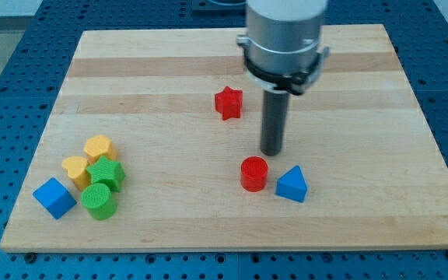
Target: Push the red circle right to the green blocks
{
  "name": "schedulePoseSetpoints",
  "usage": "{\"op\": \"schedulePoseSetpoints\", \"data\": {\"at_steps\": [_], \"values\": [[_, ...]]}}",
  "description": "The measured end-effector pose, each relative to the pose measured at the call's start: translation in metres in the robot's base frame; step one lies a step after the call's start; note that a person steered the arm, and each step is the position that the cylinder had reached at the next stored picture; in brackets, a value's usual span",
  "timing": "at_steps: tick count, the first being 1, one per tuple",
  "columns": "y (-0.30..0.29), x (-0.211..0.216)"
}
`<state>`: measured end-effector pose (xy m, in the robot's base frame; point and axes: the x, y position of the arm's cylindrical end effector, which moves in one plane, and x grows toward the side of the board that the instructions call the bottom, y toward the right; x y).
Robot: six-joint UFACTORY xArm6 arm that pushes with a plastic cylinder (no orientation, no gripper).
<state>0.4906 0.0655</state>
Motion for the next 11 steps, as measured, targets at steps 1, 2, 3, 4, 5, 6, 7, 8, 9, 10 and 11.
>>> {"op": "schedulePoseSetpoints", "data": {"at_steps": [1, 2, 3, 4, 5, 6, 7, 8, 9, 10, 11], "values": [[0.012, 0.024], [0.008, 0.024], [-0.010, 0.027], [-0.031, 0.035], [-0.050, 0.045], [-0.065, 0.064], [-0.070, 0.080], [-0.070, 0.088], [-0.078, 0.085], [-0.102, 0.079], [-0.132, 0.076]]}}
